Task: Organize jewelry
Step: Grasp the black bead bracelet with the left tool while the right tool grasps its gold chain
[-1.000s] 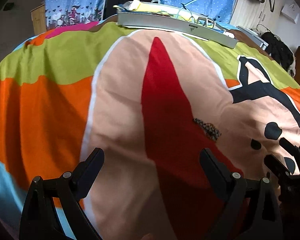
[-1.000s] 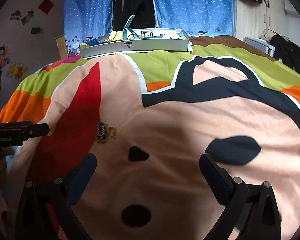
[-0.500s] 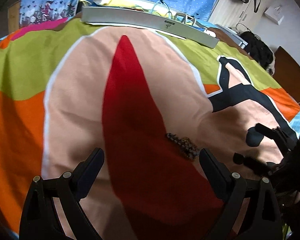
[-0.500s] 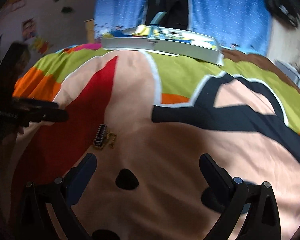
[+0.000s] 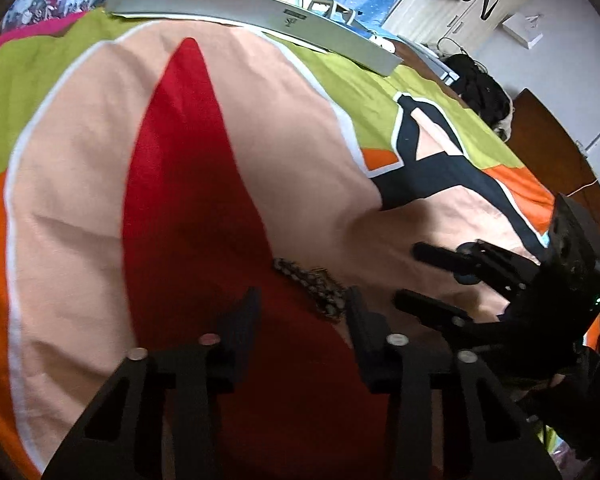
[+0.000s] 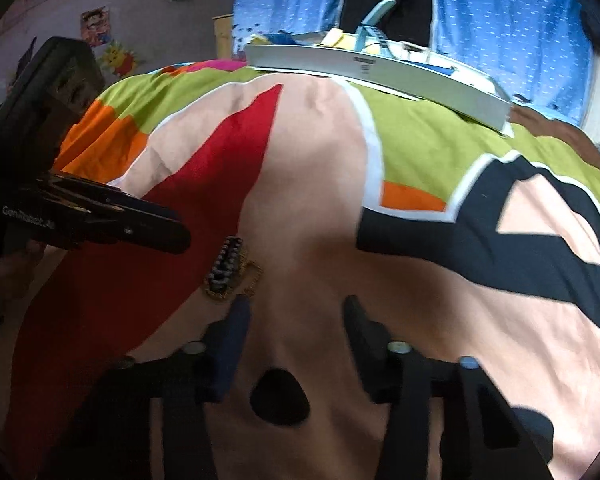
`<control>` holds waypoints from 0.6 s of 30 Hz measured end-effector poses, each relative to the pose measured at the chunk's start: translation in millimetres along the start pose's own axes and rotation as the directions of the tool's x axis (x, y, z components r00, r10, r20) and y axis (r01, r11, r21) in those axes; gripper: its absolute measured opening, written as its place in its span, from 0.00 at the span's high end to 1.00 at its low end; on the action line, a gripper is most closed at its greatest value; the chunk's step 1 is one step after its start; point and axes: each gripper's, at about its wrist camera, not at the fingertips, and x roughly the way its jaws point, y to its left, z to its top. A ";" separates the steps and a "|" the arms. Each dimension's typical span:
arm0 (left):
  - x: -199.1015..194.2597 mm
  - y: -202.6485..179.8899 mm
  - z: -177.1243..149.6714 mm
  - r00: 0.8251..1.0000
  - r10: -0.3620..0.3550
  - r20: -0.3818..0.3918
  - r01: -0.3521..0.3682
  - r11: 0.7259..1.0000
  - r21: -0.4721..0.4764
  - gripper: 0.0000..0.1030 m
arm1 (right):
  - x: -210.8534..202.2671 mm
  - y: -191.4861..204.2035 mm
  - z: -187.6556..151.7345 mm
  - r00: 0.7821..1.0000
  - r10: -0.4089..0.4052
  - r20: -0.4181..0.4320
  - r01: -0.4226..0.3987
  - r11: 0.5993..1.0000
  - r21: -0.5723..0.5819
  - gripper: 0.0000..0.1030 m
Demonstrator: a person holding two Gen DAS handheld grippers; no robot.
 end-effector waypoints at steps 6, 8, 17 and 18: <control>8.8 10.8 5.0 0.998 -0.058 -0.032 0.056 0.996 -0.067 0.80 | 16.0 7.9 7.7 0.997 0.058 -0.050 -0.062 0.995 -0.078 0.66; 11.1 16.0 7.1 0.996 -0.081 -0.045 0.076 0.992 -0.097 0.84 | 19.2 10.4 9.5 0.996 0.069 -0.062 -0.075 0.992 -0.101 0.68; 29.0 41.3 19.8 0.981 -0.151 -0.118 0.120 0.964 -0.236 0.86 | 42.5 16.2 14.0 0.986 0.082 -0.146 -0.104 0.983 -0.151 0.74; 29.2 42.9 20.8 0.981 -0.151 -0.123 0.118 0.964 -0.240 0.86 | 44.6 16.7 14.1 0.985 0.082 -0.150 -0.105 0.983 -0.150 0.75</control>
